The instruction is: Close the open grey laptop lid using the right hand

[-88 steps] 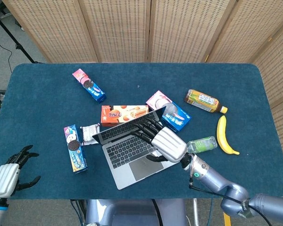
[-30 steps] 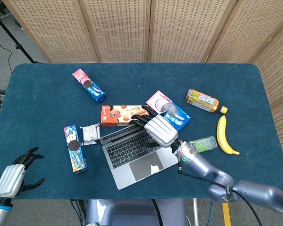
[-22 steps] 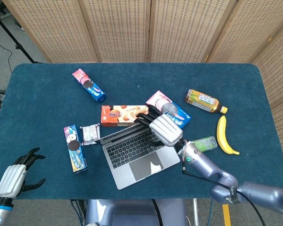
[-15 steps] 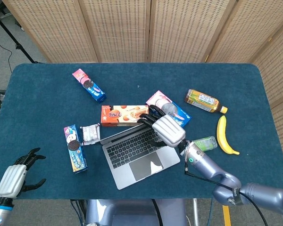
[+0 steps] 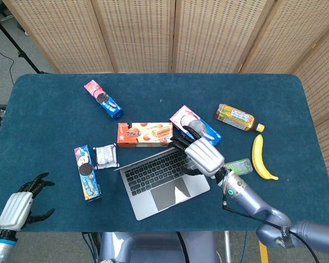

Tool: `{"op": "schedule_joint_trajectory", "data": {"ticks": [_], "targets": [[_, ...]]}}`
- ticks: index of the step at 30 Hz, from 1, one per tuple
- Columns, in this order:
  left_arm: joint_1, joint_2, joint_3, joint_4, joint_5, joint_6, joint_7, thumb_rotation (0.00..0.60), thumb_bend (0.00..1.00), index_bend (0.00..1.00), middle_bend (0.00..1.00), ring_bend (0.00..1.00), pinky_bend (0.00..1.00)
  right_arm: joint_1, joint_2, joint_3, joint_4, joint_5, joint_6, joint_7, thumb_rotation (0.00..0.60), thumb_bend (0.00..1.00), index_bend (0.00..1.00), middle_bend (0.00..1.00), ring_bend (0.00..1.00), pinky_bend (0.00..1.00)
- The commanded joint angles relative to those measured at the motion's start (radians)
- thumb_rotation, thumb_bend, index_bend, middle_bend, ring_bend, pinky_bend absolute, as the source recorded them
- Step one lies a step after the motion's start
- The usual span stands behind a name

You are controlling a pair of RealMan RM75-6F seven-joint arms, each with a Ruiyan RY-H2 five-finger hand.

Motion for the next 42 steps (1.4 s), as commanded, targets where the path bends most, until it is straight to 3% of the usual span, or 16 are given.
{"op": "schedule_joint_trajectory", "data": {"ticks": [1,42], "targets": [[0.0,-0.001,0.0,-0.001,0.0,-0.001,0.003,0.6,0.2,0.31,0.17,0.21,0.2,-0.011,0.013,-0.008,-0.019,-0.002,0.006,-0.011,0.6,0.24,0.22,0.2,0.34,0.06],[-0.006,0.001,0.007,-0.012,-0.006,-0.018,0.014,0.6,0.2,0.31,0.17,0.21,0.2,-0.15,0.058,-0.113,-0.087,-0.058,0.065,-0.021,0.6,0.24,0.21,0.19,0.34,0.06]]}}
